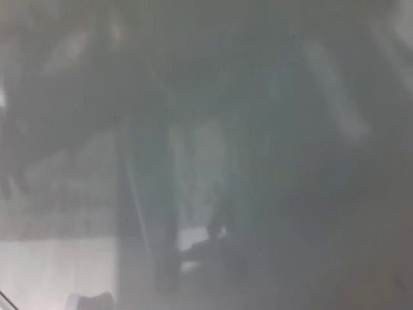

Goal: A white board is being place on the right hand side and parallel to the robot and the robot uses its left hand to grab on the leftside of the whiteboard and drag the whiteboard from the right hand side to the left hand side

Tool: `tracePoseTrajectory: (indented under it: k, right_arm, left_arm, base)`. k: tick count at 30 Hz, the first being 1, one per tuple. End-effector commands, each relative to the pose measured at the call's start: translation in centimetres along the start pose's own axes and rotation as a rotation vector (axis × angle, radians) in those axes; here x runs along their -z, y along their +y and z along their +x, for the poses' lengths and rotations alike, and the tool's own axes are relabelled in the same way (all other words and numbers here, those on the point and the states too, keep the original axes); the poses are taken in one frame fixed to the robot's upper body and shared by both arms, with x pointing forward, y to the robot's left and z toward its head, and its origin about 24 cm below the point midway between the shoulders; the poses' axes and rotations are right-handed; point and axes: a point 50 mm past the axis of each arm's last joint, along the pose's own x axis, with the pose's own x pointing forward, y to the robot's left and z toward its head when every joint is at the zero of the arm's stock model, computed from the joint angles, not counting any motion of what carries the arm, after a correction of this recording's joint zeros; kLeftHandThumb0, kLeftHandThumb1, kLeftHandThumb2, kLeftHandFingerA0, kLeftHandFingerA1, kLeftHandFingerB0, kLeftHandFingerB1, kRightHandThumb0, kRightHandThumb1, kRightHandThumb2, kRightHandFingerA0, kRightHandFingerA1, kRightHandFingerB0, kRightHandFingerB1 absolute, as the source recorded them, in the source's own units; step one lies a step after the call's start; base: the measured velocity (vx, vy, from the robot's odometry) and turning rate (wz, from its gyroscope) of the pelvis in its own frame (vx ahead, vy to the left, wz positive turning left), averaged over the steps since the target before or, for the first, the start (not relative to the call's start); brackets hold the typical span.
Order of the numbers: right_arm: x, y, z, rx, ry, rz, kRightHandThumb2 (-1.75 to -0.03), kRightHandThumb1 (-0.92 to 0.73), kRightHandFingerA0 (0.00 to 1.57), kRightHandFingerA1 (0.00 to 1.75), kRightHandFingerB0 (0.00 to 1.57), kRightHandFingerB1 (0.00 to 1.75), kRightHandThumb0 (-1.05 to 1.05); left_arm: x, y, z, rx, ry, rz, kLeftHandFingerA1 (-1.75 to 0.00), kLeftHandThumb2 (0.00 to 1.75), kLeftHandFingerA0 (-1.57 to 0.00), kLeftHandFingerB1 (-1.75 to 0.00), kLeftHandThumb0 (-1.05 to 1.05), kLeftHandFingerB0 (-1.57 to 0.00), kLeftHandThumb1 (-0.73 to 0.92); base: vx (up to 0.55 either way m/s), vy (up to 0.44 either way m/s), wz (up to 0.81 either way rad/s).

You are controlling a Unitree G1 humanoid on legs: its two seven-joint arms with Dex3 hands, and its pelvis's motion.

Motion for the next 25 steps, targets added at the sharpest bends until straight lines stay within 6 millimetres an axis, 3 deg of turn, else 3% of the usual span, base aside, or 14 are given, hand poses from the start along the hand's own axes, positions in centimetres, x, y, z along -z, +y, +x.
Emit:
tracePoseTrajectory:
  k: [1, 3, 4, 6, 7, 8, 11, 12, 15, 18, 19, 23, 24, 25]
  right_arm:
    - [0.3, -0.1, -0.3, 0.001, 0.010, 0.002, -0.75, -0.68, 0.51, 0.83, 0.11, 0.69, -0.49]
    - [0.3, -0.1, -0.3, -0.002, 0.010, 0.005, -0.75, -0.68, 0.51, 0.83, 0.11, 0.69, -0.49]
    - [0.4, 0.1, -0.3, -0.004, 0.022, 0.009, -0.76, -0.66, 0.50, 0.80, 0.12, 0.65, -0.47]
    - [0.5, 0.2, -0.4, -0.005, 0.025, 0.010, -0.76, -0.66, 0.50, 0.80, 0.12, 0.65, -0.47]
    - [0.6, 0.2, -0.5, -0.005, 0.029, 0.009, -0.75, -0.67, 0.51, 0.80, 0.11, 0.65, -0.47]
    - [0.7, 0.1, -0.7, -0.004, 0.035, 0.006, -0.75, -0.67, 0.51, 0.80, 0.11, 0.65, -0.47]
    - [0.7, 0.1, -0.7, -0.004, 0.036, 0.007, -0.75, -0.67, 0.51, 0.80, 0.11, 0.65, -0.47]
    - [0.6, 0.1, -0.5, -0.007, 0.033, -0.001, -0.74, -0.68, 0.52, 0.80, 0.10, 0.63, -0.48]
    - [0.4, -0.1, -0.1, -0.005, 0.029, -0.007, -0.74, -0.68, 0.52, 0.80, 0.12, 0.66, -0.46]
    - [0.3, -0.1, 0.0, -0.005, 0.029, -0.007, -0.74, -0.68, 0.52, 0.80, 0.12, 0.66, -0.46]
    - [0.4, -0.1, -0.1, -0.003, 0.030, -0.005, -0.76, -0.66, 0.51, 0.80, 0.12, 0.68, -0.47]
    - [0.4, -0.1, -0.1, 0.001, 0.032, -0.002, -0.76, -0.66, 0.51, 0.80, 0.12, 0.68, -0.47]
    - [0.2, -0.3, 0.2, 0.007, 0.026, -0.004, -0.75, -0.67, 0.51, 0.81, 0.12, 0.67, -0.45]
    - [0.0, -0.6, 0.5, 0.014, 0.019, -0.006, -0.75, -0.67, 0.51, 0.81, 0.12, 0.67, -0.45]
  left_arm:
    - [1.1, -4.4, -1.0, 0.088, -0.048, 0.116, -0.46, 0.65, -0.26, -0.36, -0.53, -0.18, 0.38]
    - [1.3, -5.2, -1.4, 0.101, -0.060, 0.121, -0.46, 0.65, -0.26, -0.36, -0.53, -0.18, 0.38]
    - [1.8, -7.3, -2.4, 0.168, -0.108, 0.217, -0.47, 0.67, -0.20, -0.37, -0.55, -0.14, 0.38]
    - [1.9, -7.6, -2.7, 0.174, -0.110, 0.229, -0.47, 0.67, -0.20, -0.37, -0.55, -0.14, 0.38]
    - [2.2, -8.2, -2.9, 0.185, -0.100, 0.219, -0.40, 0.56, -0.25, -0.30, -0.40, -0.21, 0.47]
    - [2.8, -9.1, -3.1, 0.200, -0.086, 0.204, -0.40, 0.56, -0.25, -0.30, -0.40, -0.21, 0.47]
    - [2.8, -9.3, -3.3, 0.198, -0.082, 0.207, -0.40, 0.56, -0.25, -0.30, -0.40, -0.21, 0.47]
    - [2.7, -9.8, -3.2, 0.211, -0.087, 0.238, -0.53, 0.88, -0.11, -0.52, -0.23, -0.11, 0.32]
    - [2.2, -11.7, -2.7, 0.291, -0.137, 0.370, -0.52, 0.88, -0.11, -0.51, -0.22, -0.12, 0.33]
    - [2.2, -11.8, -2.7, 0.295, -0.142, 0.382, -0.52, 0.88, -0.11, -0.51, -0.22, -0.12, 0.33]
    - [2.3, -11.9, -2.3, 0.323, -0.135, 0.400, -0.43, 0.69, -0.30, -0.39, -0.53, -0.22, 0.41]
    - [2.4, -11.9, -1.8, 0.365, -0.128, 0.431, -0.43, 0.69, -0.30, -0.39, -0.53, -0.22, 0.41]
    - [2.5, -11.5, -0.9, 0.364, -0.085, 0.383, -0.48, 0.67, -0.38, -0.41, -0.46, -0.32, 0.39]
    - [2.6, -11.1, 0.0, 0.365, -0.035, 0.316, -0.48, 0.67, -0.38, -0.41, -0.46, -0.32, 0.39]
  base:
    - [0.00, 0.000, 0.00]
    - [0.00, 0.000, 0.00]
    - [0.00, 0.000, 0.00]
    - [0.00, 0.000, 0.00]
    - [0.00, 0.000, 0.00]
    - [0.00, 0.000, 0.00]
    - [0.00, 0.000, 0.00]
    - [0.00, 0.000, 0.00]
    - [0.00, 0.000, 0.00]
    - [0.00, 0.000, 0.00]
    - [0.00, 0.000, 0.00]
    - [0.00, 0.000, 0.00]
    - [0.00, 0.000, 0.00]
    - [0.00, 0.000, 0.00]
